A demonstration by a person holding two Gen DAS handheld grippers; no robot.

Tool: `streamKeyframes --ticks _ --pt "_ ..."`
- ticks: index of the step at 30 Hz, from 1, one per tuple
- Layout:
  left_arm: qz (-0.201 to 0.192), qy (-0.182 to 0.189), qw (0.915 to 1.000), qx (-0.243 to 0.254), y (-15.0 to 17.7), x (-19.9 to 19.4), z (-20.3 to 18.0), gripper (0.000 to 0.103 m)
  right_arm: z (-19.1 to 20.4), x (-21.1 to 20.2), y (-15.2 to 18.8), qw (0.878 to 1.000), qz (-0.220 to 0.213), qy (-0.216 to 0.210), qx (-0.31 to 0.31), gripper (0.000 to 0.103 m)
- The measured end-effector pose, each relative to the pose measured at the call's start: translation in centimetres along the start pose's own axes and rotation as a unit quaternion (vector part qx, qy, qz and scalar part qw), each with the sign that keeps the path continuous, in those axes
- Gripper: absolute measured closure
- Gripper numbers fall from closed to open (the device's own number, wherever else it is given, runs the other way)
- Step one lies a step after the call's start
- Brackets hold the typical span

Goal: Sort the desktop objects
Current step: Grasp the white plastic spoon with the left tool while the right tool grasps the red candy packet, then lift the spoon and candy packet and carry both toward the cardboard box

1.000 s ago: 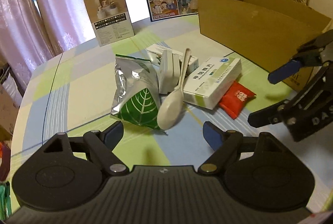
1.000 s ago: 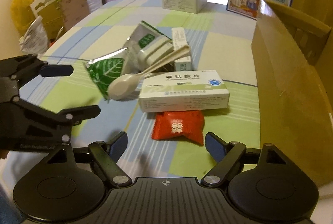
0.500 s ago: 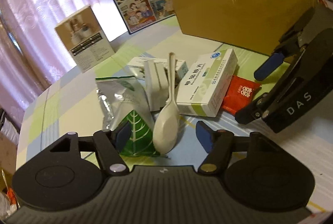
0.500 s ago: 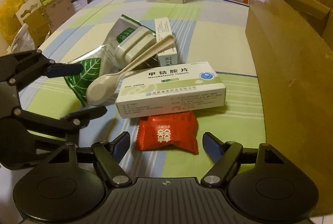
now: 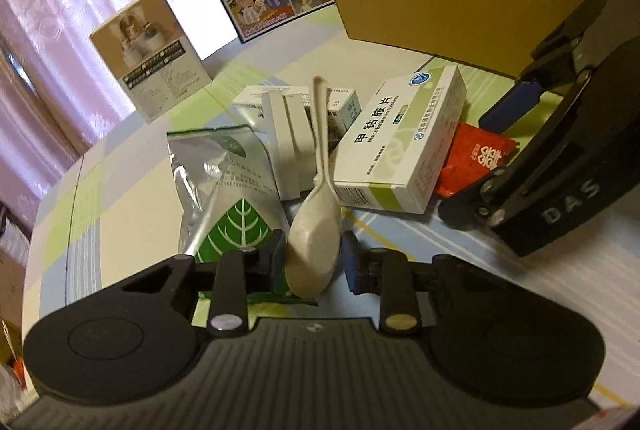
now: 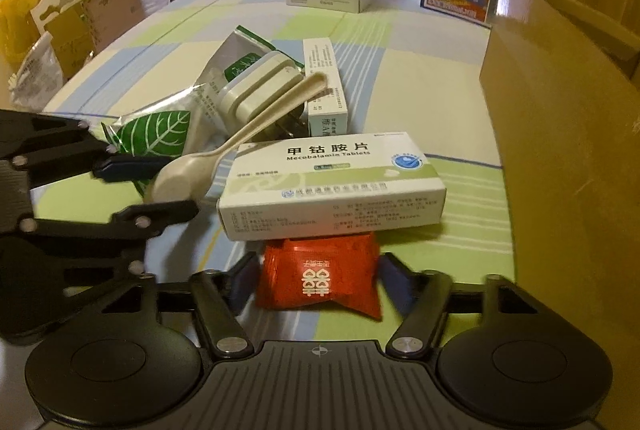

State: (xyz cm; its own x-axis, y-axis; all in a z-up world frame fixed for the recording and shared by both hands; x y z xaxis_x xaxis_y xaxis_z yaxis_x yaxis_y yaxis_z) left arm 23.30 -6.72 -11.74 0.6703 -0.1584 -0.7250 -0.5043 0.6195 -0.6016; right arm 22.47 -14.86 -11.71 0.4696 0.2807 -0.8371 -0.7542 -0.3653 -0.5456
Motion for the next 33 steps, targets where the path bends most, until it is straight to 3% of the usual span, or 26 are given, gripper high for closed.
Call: streamKeyframes --ticks 3,9,11,15,19,24,30,33 --pt "0.006 0.020 0.9990 -0.039 0.2 -1.0 0.0 0.078 0.2 -0.5 0.3 1.000 -0.002 0.007 -0.009 0.059" --pt "0.033 0.055 0.9931 -0.098 0.2 -2.9 -0.6 0.081 1.4 -2.0 2.1 1.000 0.020 -0.021 -0.009 0.063" --pt "0.040 0.068 0.9890 -0.125 0.4 -3.7 -0.8 0.088 1.6 -2.6 2.6 0.999 0.030 -0.043 0.006 0.064" --pt "0.043 0.106 0.9737 -0.197 1.3 -5.6 -0.6 0.089 1.8 -4.3 3.7 0.998 0.030 -0.054 0.021 0.064" --pt "0.037 0.088 0.9729 -0.211 2.4 -6.7 -0.7 0.087 1.6 -5.0 4.0 0.998 0.021 -0.045 0.031 0.063" --pt "0.015 0.066 0.9792 -0.191 2.0 -6.4 -0.8 0.041 1.0 -4.0 4.0 0.998 0.030 -0.037 0.040 0.063" --pt "0.038 0.080 0.9737 -0.210 2.3 -4.3 -0.6 0.042 0.8 -3.5 3.9 0.998 0.028 -0.034 0.038 0.058" --pt "0.040 0.079 0.9747 -0.205 2.3 -3.7 -0.7 0.049 1.0 -3.4 3.9 0.999 0.029 -0.031 0.034 0.046"
Point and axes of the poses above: each gripper's, at about its wrist camera, not at the fingertips, and x roughly the way its jaws point, z to its left, y to its underside, the point moved 4 cm from there along x, roughly the way its jaws point, and after that the axes turned 5 degrees about z, right-handed, at the moved point
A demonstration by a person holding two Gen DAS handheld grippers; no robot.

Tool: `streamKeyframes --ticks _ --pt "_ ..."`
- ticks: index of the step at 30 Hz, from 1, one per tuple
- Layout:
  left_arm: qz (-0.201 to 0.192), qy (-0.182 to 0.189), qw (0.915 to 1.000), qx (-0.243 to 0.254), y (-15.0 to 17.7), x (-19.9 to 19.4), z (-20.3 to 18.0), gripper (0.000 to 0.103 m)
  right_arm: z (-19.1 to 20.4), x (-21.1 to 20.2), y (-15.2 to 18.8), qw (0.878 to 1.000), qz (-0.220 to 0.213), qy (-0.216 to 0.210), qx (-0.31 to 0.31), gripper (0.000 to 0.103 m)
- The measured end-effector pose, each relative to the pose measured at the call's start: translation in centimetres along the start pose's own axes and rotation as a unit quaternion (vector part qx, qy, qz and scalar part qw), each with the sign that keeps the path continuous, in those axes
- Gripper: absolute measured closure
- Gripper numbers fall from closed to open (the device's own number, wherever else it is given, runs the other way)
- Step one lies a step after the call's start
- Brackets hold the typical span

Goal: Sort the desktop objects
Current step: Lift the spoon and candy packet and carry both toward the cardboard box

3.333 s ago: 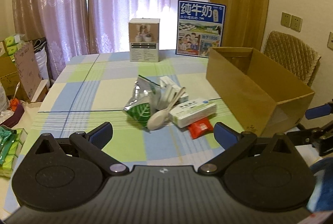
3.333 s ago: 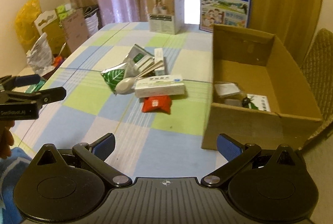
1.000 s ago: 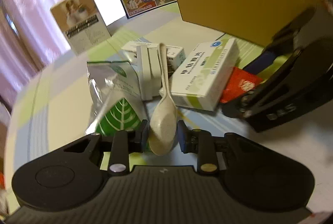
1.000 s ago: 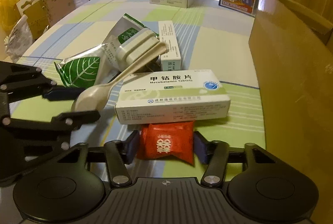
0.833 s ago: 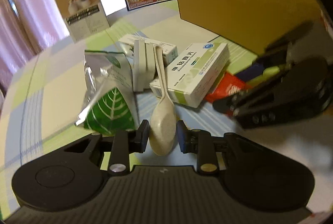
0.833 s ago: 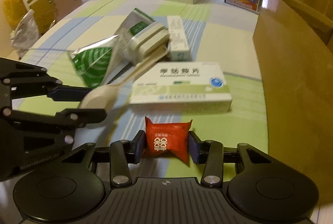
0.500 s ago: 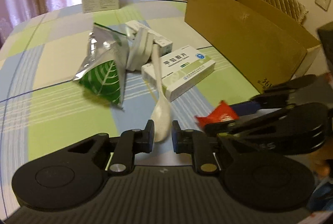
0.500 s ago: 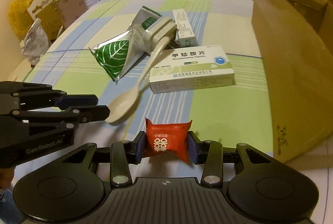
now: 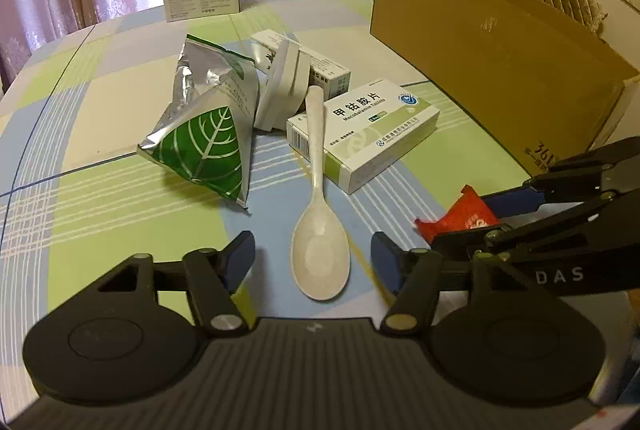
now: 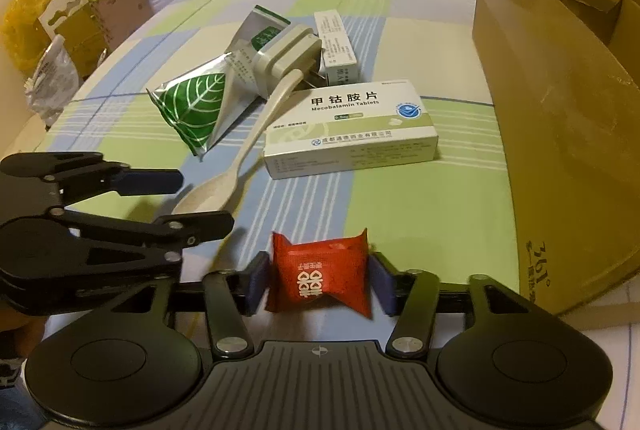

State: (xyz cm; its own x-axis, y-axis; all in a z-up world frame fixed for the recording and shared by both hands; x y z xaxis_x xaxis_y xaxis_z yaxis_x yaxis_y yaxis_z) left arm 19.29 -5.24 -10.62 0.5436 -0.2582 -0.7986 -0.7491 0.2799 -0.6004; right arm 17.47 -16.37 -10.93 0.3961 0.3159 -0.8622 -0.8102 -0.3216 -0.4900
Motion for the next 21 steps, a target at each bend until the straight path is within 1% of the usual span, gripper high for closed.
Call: streamKeyframes --ticks 1,3,5,7,8,15,21 --pt "0.002 0.001 1.0000 0.003 0.0 0.2 -0.1 0.051 0.0 0.0 0.0 1.000 0.000 0.002 0.001 0.044" --pt "0.007 0.001 0.9999 0.009 0.0 0.7 -0.4 0.061 -0.2 0.0 0.1 1.000 0.000 0.007 0.006 0.041" --pt "0.011 0.000 0.9999 0.011 -0.1 1.0 -0.5 0.065 -0.4 -0.1 0.0 1.000 -0.001 0.011 0.010 0.037" --pt "0.010 -0.003 0.9998 0.017 -0.1 1.0 -0.7 0.069 -0.4 -0.1 0.0 1.000 -0.001 0.012 0.010 0.035" --pt "0.009 -0.002 0.9998 0.017 0.0 0.9 -0.8 0.075 -0.4 -0.1 0.0 1.000 -0.001 0.013 0.009 0.035" --pt "0.004 0.002 1.0000 0.002 0.4 0.3 -0.7 0.075 -0.5 0.1 0.0 1.000 0.002 0.015 0.010 0.033" --pt "-0.013 0.004 0.9999 -0.006 0.2 -0.6 -0.6 0.075 0.1 0.4 0.2 1.000 0.002 0.026 -0.010 0.033"
Point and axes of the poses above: each gripper's, at about its wrist camera, not at the fingertips, and x roughly the way its jaws point, z to its left, y to its underside, the point moved 4 cm from there along x, roughly the way its jaws point, and after that the axes turned 5 degrees about z, right-handed, at the moved point
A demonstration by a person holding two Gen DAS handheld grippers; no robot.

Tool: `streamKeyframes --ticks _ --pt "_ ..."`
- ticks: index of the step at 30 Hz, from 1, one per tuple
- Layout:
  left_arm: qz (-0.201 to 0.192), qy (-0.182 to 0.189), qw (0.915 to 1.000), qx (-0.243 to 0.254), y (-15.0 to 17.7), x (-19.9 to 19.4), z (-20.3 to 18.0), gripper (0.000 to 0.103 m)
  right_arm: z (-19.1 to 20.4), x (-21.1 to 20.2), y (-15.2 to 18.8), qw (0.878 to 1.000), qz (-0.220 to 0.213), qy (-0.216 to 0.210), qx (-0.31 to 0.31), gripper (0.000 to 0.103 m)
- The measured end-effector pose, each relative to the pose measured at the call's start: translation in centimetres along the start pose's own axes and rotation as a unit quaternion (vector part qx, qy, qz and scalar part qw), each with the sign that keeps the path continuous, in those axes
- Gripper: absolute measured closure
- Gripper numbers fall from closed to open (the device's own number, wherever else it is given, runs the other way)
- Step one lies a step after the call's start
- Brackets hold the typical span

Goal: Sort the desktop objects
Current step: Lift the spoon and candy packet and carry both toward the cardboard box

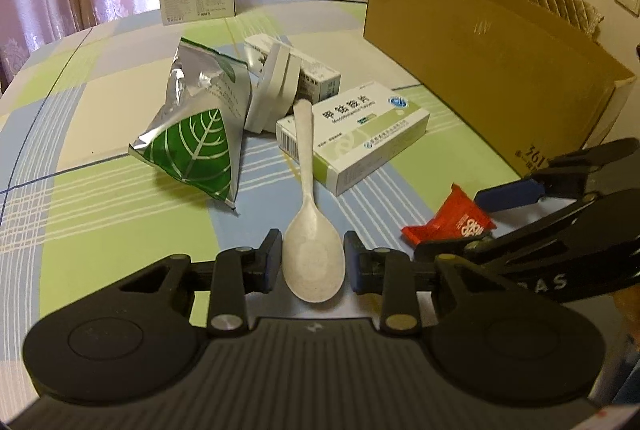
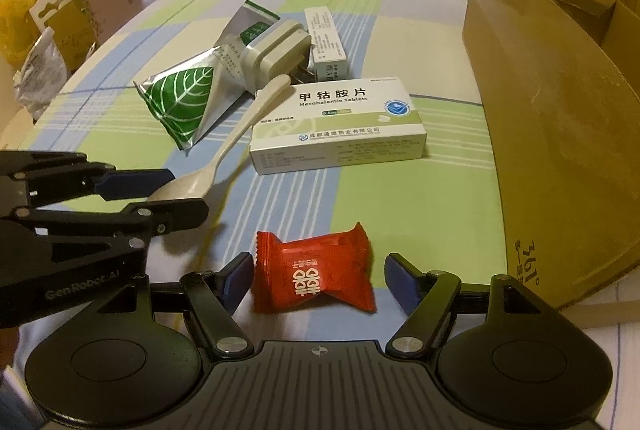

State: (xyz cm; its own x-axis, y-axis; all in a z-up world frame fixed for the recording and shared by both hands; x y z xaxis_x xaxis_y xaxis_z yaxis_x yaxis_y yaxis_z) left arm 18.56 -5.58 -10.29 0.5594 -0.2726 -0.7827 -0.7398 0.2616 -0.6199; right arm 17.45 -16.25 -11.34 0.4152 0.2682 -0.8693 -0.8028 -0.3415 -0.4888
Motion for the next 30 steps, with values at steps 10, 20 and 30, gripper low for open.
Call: streamKeyframes --ticks 10,20,30 --pt "0.020 -0.006 0.9997 0.013 0.8 0.6 -0.3 0.075 0.5 0.1 0.1 1.000 0.000 0.017 -0.025 0.048" --pt "0.025 -0.020 0.9994 0.016 1.1 0.5 -0.4 0.063 0.5 0.0 0.1 1.000 -0.001 0.015 -0.024 0.057" --pt "0.018 -0.013 0.9998 0.001 0.9 0.2 -0.3 0.076 0.3 -0.5 -0.3 1.000 -0.016 0.007 -0.014 0.068"
Point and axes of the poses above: each gripper's, at about its wrist camera, not at the fingertips, and x roughly the way its jaws point, z to its left, y to its underside, the point moved 4 cm from there along x, roughly the way its jaws point, and after that the axes turned 5 degrees about z, right-handed, at the moved point
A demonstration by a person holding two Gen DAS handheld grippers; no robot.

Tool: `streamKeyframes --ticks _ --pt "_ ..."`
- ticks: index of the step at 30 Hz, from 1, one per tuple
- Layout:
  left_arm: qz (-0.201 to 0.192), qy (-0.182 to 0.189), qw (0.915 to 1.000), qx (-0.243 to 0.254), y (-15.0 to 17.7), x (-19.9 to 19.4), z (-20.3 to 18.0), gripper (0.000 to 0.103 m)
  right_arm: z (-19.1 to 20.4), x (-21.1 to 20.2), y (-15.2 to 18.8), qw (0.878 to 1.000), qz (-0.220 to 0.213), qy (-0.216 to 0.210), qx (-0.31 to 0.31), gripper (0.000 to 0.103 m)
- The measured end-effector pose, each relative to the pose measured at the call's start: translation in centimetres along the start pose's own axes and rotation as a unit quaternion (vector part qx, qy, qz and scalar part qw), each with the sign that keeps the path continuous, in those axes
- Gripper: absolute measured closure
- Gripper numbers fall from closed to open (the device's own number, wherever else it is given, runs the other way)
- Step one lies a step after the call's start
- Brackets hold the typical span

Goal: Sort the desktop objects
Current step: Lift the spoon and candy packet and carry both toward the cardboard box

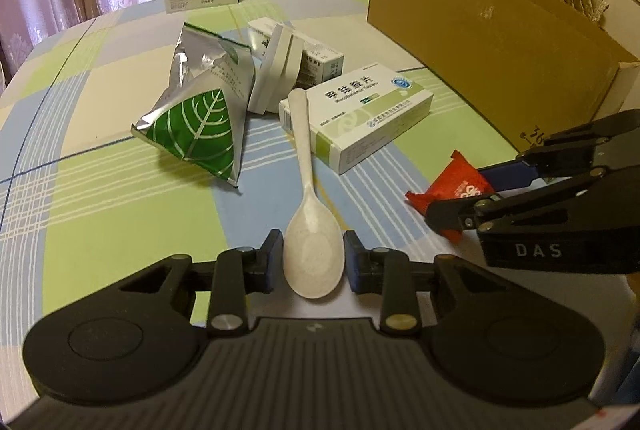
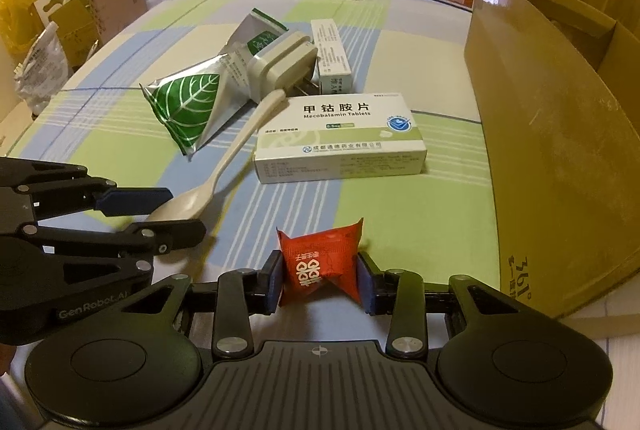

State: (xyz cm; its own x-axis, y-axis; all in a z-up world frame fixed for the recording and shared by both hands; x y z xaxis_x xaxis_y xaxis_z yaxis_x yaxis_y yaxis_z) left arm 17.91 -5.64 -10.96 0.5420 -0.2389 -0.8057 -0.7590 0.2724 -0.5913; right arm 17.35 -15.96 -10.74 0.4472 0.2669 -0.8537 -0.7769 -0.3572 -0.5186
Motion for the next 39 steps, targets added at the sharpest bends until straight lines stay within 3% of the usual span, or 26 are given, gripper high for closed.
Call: streamKeyframes --ticks 19,29,39 --pt "-0.066 -0.002 0.9976 0.018 -1.0 -2.3 -0.7 0.076 -0.7 -1.8 -1.1 0.998 -0.056 0.002 0.019 0.069" --pt "-0.080 -0.008 0.9966 0.018 -1.5 -2.9 -0.7 0.076 -0.5 -2.9 -1.3 0.997 -0.080 -0.011 0.018 0.069" --pt "-0.095 -0.023 0.9952 0.003 -2.1 -5.4 -0.9 0.076 -0.6 -7.1 -1.9 0.992 -0.122 -0.007 0.029 0.069"
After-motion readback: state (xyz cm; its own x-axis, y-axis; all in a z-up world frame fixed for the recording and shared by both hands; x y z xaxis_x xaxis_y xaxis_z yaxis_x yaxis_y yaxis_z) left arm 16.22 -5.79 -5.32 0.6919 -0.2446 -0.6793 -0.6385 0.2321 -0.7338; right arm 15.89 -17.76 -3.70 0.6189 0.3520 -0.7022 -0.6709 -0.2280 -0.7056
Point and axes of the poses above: each gripper's, at about its wrist camera, not at the fingertips, and x roughly the way its jaws point, z to its left, y to its underside, the point moved 4 cm from there along x, roughly the way its jaws point, and after that the axes turned 5 degrees about z, right-handed, at the moved point
